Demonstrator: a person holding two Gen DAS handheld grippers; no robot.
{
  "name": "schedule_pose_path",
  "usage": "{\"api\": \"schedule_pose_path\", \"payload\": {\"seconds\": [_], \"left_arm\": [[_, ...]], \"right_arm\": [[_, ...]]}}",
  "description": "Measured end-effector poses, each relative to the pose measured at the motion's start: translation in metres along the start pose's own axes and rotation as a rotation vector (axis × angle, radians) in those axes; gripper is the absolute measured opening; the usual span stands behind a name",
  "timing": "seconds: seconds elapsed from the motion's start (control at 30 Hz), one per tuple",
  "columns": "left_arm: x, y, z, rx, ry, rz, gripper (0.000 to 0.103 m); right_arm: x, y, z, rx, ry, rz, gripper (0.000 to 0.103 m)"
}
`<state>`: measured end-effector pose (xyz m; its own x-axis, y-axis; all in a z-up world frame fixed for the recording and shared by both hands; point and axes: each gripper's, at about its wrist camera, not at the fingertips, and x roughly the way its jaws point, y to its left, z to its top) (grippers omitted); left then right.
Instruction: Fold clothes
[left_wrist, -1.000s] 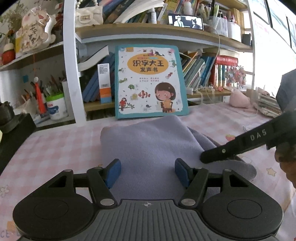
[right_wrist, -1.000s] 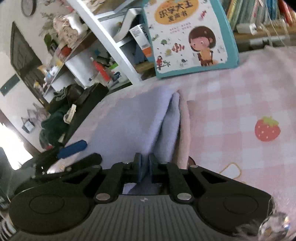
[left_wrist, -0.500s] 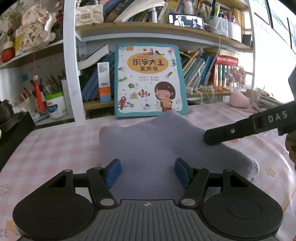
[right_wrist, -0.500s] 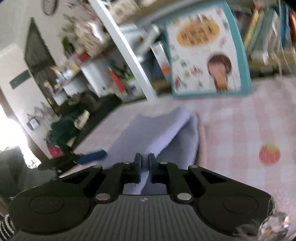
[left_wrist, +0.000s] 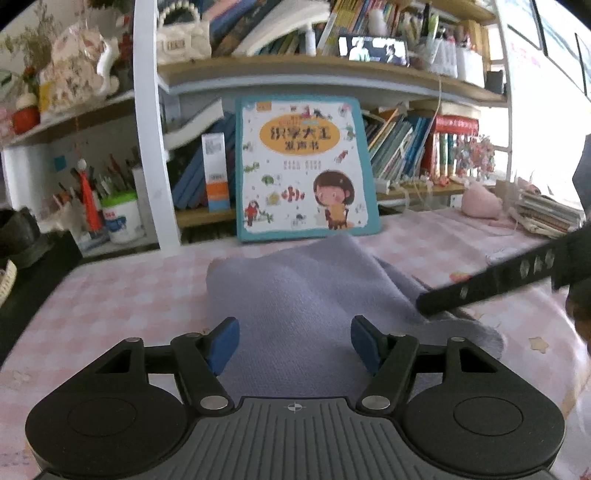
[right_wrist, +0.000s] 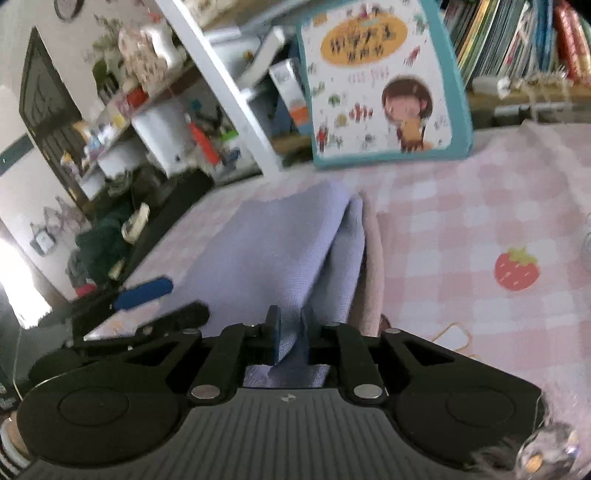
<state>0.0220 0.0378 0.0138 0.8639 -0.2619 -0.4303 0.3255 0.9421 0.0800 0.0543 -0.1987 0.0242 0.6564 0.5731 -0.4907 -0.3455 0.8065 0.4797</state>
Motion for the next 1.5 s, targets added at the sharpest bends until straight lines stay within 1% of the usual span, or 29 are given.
{"api": "schedule_pose_path", "payload": {"seconds": [0.03, 0.07, 0.1, 0.17, 0.2, 0.23, 0.4, 0.5, 0.57, 0.67, 0.7, 0.73, 0.8, 0.83, 0.87, 0.93, 0.97, 1.03, 1.1, 1.27, 1.37, 1.47, 1.5], "left_arm": [[-0.004, 0.001, 0.001, 0.0, -0.003, -0.005, 0.079], [-0.008, 0.004, 0.002, -0.005, -0.003, -0.011, 0.08], [-0.01, 0.007, 0.003, -0.019, 0.003, -0.016, 0.081], [-0.011, 0.018, 0.005, -0.067, 0.027, -0.029, 0.083], [-0.009, 0.026, 0.006, -0.107, 0.048, -0.04, 0.086], [-0.006, 0.034, 0.006, -0.153, 0.072, -0.056, 0.086], [0.018, 0.077, -0.005, -0.437, 0.187, -0.169, 0.086], [0.032, 0.091, -0.014, -0.545, 0.221, -0.21, 0.086], [0.04, 0.096, -0.017, -0.586, 0.232, -0.234, 0.086], [0.051, 0.096, -0.019, -0.61, 0.241, -0.261, 0.086], [0.054, 0.096, -0.019, -0.618, 0.244, -0.27, 0.085], [0.058, 0.095, -0.019, -0.625, 0.249, -0.278, 0.085], [0.061, 0.092, -0.019, -0.627, 0.248, -0.288, 0.083], [0.062, 0.09, -0.019, -0.625, 0.245, -0.291, 0.081], [0.062, 0.087, -0.018, -0.617, 0.243, -0.288, 0.081], [0.059, 0.078, -0.016, -0.572, 0.242, -0.267, 0.077], [0.057, 0.074, -0.015, -0.551, 0.242, -0.263, 0.076], [0.05, 0.069, -0.013, -0.518, 0.247, -0.274, 0.072], [0.042, 0.064, -0.013, -0.488, 0.25, -0.284, 0.071], [0.022, 0.049, -0.018, -0.447, 0.251, -0.3, 0.071], [0.015, 0.039, -0.02, -0.454, 0.273, -0.296, 0.071], [0.008, 0.031, -0.022, -0.461, 0.293, -0.303, 0.072], [0.007, 0.032, -0.023, -0.47, 0.301, -0.311, 0.073]], "right_arm": [[-0.006, -0.001, 0.003, 0.015, -0.01, 0.005, 0.049], [-0.012, -0.003, 0.006, 0.03, -0.018, 0.01, 0.057], [-0.017, -0.007, 0.009, 0.05, -0.014, 0.018, 0.064], [-0.022, -0.015, 0.012, 0.094, 0.013, 0.02, 0.068], [-0.023, -0.02, 0.013, 0.122, 0.029, 0.016, 0.075], [-0.023, -0.025, 0.013, 0.148, 0.045, 0.013, 0.077], [-0.01, -0.045, 0.005, 0.278, 0.132, 0.018, 0.077], [0.001, -0.049, 0.001, 0.306, 0.171, 0.024, 0.077], [0.007, -0.048, 0.001, 0.301, 0.175, 0.025, 0.077], [0.015, -0.046, 0.005, 0.295, 0.177, 0.031, 0.074], [0.017, -0.046, 0.006, 0.292, 0.179, 0.032, 0.071], [0.021, -0.044, 0.007, 0.286, 0.185, 0.034, 0.064], [0.028, -0.041, 0.008, 0.269, 0.194, 0.036, 0.055], [0.031, -0.039, 0.008, 0.259, 0.195, 0.036, 0.054], [0.032, -0.036, 0.008, 0.238, 0.196, 0.029, 0.054], [0.033, -0.029, 0.007, 0.188, 0.193, 0.004, 0.045], [0.032, -0.025, 0.007, 0.157, 0.188, -0.005, 0.042], [0.024, -0.015, 0.005, 0.082, 0.171, -0.032, 0.033], [0.014, -0.005, 0.001, 0.007, 0.156, -0.054, 0.029], [-0.011, 0.001, -0.014, -0.064, 0.152, -0.042, 0.025], [-0.024, 0.004, -0.023, -0.103, 0.141, -0.052, 0.025], [-0.034, 0.004, -0.029, -0.097, 0.149, -0.056, 0.025], [-0.037, 0.001, -0.03, -0.07, 0.155, -0.045, 0.026]]}}
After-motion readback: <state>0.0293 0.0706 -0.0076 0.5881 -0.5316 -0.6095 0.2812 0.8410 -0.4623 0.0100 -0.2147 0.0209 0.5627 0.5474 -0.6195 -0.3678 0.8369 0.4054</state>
